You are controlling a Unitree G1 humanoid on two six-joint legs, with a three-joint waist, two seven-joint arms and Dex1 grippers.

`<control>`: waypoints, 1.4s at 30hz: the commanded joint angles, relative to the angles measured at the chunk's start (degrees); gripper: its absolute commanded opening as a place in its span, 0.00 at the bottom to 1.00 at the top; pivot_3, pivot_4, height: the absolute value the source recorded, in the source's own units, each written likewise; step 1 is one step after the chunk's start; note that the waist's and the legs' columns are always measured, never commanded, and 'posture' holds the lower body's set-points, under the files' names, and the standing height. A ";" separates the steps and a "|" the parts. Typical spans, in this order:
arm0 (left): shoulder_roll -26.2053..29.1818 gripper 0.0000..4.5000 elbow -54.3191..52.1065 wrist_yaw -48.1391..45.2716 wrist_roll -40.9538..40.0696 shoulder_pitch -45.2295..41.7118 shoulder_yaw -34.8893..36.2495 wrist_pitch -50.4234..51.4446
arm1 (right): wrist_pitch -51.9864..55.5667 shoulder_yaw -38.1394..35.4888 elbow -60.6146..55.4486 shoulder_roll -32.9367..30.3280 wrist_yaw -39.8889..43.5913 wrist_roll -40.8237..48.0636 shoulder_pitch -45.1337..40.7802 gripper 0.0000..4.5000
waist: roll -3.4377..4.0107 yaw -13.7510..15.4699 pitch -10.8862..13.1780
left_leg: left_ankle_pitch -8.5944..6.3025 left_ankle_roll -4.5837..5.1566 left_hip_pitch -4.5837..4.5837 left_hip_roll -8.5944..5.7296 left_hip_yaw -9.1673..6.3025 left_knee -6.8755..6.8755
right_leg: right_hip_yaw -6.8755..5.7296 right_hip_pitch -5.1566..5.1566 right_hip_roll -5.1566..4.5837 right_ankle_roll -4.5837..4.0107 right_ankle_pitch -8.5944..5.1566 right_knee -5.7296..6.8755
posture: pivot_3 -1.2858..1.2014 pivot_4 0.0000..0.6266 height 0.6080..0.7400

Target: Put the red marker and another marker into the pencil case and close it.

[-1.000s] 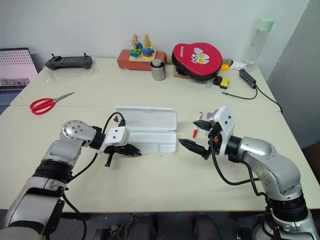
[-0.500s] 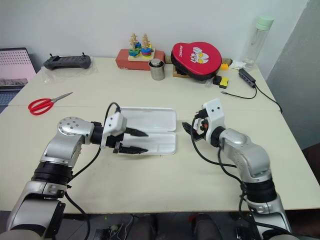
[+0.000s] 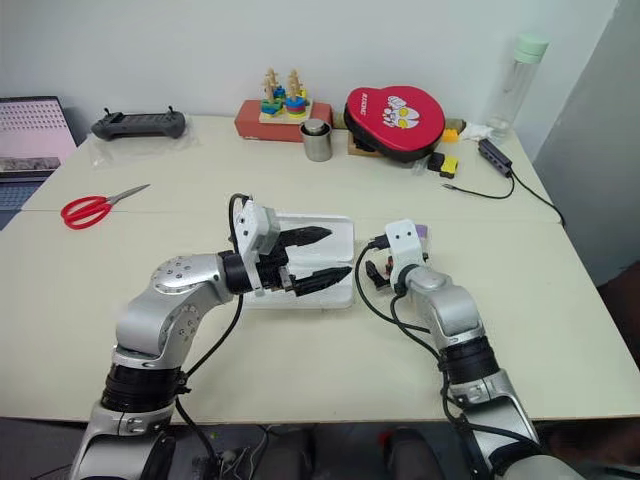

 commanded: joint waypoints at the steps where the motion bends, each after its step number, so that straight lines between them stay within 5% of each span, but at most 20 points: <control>1: -1.47 1.00 -1.89 4.06 1.07 -2.23 -0.86 -1.92 | -1.71 -2.08 3.79 0.93 -1.69 -1.82 -1.73 0.82 | 0.00 -0.01 0.00 | 0.00 0.00 0.00 0.00 0.01 0.00 | 0.01 0.00 0.00 0.00 0.00 0.00 | 0.52 0.24 1.00; 16: -3.32 1.00 -1.23 7.87 -0.46 -4.11 -1.59 -2.13 | -2.31 -7.13 4.88 3.39 -6.28 -3.10 -2.60 0.06 | 0.00 0.00 0.00 | 0.00 0.00 -0.01 -0.02 0.01 -0.01 | 0.00 0.01 -0.01 0.03 0.02 -0.04 | 0.52 0.24 1.00; 24: -3.33 1.00 -0.12 10.15 -1.15 -5.56 0.71 -2.07 | -7.77 -13.11 -2.73 5.21 -6.17 0.06 -4.45 0.06 | 0.03 -0.09 0.01 | 0.00 0.00 -0.04 -0.02 0.02 -0.03 | 0.03 -0.06 -0.01 0.02 0.02 -0.05 | 0.52 0.24 1.00; 29: 2.60 1.00 -1.45 8.68 -4.32 -3.13 7.98 -1.33 | -10.77 -9.12 -12.27 0.44 10.17 5.74 -5.51 0.06 | 0.07 -0.54 0.05 | 0.00 0.00 -0.10 -0.01 0.04 -0.08 | 0.04 -0.14 0.00 0.03 0.01 -0.07 | 0.52 0.24 1.00; 34: 14.55 1.00 -2.60 -1.19 -7.49 7.82 14.66 -2.87 | -8.43 -1.38 -16.15 -6.94 30.08 11.49 -9.01 0.06 | 0.08 -1.56 0.05 | 0.00 0.00 0.02 0.02 0.07 -0.34 | 0.04 -0.13 0.00 -0.04 -0.02 -0.10 | 0.52 0.24 1.00; 38: 22.10 1.00 0.22 -7.34 -5.88 16.95 18.62 -8.35 | -12.26 10.76 -10.81 -12.97 44.73 6.67 -12.02 0.06 | 0.12 -1.59 0.08 | -0.01 0.00 0.11 0.03 0.12 -0.60 | 0.01 -0.17 -0.05 -0.25 -0.15 -0.12 | 0.52 0.24 1.00; 42: 24.65 1.00 0.54 -9.04 -7.88 20.85 20.90 -7.31 | -22.00 18.20 2.78 -12.00 50.53 -0.48 -16.47 0.06 | 0.11 -0.87 0.08 | 0.00 0.00 0.17 0.06 0.05 -0.65 | -0.14 -0.17 -0.05 -0.38 -0.32 -0.10 | 0.52 0.24 1.00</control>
